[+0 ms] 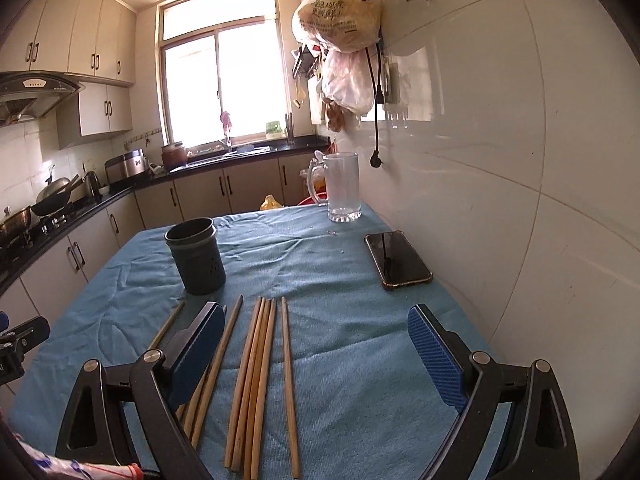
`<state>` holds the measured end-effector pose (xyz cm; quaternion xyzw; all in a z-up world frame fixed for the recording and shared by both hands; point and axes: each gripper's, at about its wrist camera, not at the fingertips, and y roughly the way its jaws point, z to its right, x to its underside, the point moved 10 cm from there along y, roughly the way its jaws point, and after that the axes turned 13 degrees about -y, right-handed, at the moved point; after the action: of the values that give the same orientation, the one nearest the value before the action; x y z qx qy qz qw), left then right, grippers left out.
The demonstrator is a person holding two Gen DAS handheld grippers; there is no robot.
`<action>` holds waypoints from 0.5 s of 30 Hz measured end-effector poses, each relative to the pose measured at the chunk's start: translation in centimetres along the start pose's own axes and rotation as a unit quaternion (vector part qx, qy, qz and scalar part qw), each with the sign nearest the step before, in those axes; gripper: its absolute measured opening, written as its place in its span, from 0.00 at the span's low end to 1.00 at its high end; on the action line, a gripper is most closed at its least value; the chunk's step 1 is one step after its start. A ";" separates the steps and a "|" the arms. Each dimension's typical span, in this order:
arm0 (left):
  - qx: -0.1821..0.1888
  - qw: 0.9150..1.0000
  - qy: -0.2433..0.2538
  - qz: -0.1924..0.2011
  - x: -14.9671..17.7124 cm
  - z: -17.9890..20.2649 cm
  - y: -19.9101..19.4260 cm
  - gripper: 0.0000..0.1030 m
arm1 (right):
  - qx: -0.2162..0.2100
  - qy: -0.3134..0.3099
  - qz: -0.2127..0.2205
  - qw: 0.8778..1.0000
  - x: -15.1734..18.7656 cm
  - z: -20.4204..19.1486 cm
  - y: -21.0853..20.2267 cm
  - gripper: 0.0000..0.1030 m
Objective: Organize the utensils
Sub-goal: 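Move both grippers over the loose wooden chopsticks on the blue cloth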
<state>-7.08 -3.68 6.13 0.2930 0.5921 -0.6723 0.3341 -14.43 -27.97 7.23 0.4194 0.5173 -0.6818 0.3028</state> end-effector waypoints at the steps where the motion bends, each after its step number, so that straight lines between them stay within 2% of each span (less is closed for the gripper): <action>1: -0.004 1.000 0.002 -0.001 0.1 -0.1 0.2 1.00 | -0.002 0.000 -0.002 1.000 0.1 0.0 0.1 0.93; 15: -0.013 0.999 0.010 -0.034 1.4 -0.6 2.2 1.00 | -0.015 -0.004 -0.032 0.999 1.2 -1.0 1.5 0.93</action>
<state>-6.20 -3.44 3.64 0.2749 0.6142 -0.6724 0.3084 -13.44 -27.41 5.40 0.3956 0.5390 -0.6851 0.2892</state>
